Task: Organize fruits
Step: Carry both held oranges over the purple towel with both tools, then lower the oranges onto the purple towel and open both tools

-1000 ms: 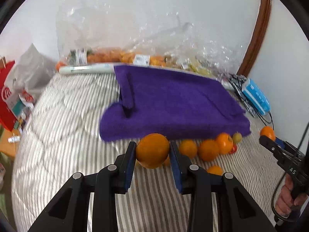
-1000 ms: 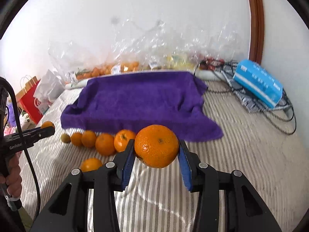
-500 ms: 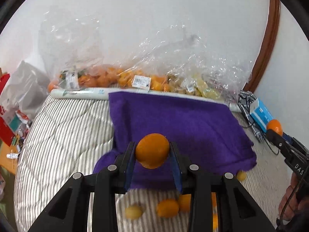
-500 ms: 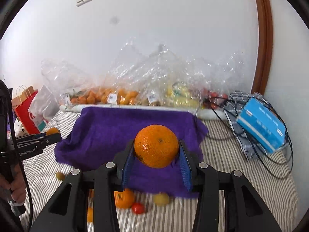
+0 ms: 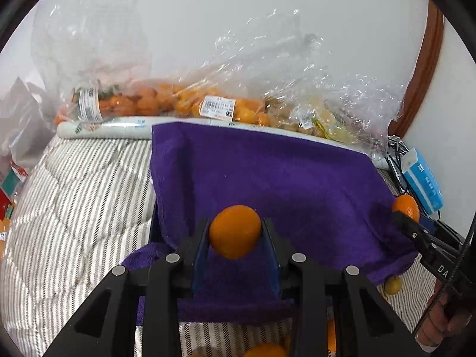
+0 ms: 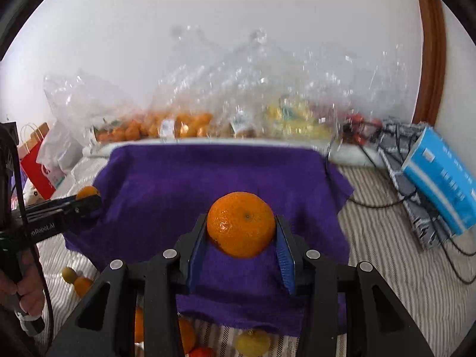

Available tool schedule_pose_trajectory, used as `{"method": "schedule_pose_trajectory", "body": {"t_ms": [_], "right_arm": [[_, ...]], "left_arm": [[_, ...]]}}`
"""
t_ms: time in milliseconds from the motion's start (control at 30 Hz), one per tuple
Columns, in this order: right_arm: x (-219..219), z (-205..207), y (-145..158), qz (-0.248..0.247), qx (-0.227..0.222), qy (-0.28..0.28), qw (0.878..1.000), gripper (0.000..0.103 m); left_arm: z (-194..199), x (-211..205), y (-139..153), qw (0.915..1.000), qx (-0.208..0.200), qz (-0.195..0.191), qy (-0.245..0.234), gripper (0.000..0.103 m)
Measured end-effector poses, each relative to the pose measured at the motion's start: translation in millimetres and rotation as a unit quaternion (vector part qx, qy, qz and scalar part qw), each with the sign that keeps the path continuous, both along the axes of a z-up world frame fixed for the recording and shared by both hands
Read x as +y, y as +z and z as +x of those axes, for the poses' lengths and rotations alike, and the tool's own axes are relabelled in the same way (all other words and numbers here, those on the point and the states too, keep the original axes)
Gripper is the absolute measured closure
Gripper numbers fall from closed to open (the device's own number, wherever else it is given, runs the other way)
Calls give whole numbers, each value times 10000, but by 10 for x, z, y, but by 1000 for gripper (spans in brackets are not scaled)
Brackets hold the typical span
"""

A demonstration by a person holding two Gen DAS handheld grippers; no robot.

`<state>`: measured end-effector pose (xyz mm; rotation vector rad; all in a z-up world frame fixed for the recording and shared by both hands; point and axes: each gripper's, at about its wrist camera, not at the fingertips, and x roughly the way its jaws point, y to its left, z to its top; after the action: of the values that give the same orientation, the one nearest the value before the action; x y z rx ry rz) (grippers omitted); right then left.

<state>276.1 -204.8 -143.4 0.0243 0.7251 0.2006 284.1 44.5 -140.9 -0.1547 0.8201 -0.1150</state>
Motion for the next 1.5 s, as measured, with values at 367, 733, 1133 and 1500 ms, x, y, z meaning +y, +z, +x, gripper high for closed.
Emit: {"method": "schedule_pose_trajectory", "body": {"t_ms": [367, 733, 1133, 1500], "right_arm": [[-118, 101, -222, -69, 302, -165, 9994, 60], [-73, 181, -368, -180, 546, -144, 9982, 60], [20, 161, -385, -336, 482, -46, 9983, 59], [-51, 17, -178, -135, 41, -128, 9998, 47]], "left_arm": [[90, -23, -182, 9996, 267, -87, -104, 70], [104, -82, -252, 9991, 363, -1, -209, 70], [121, -109, -281, 9984, 481, 11, -307, 70], [7, -146, -67, 9986, 115, -246, -454, 50]]}}
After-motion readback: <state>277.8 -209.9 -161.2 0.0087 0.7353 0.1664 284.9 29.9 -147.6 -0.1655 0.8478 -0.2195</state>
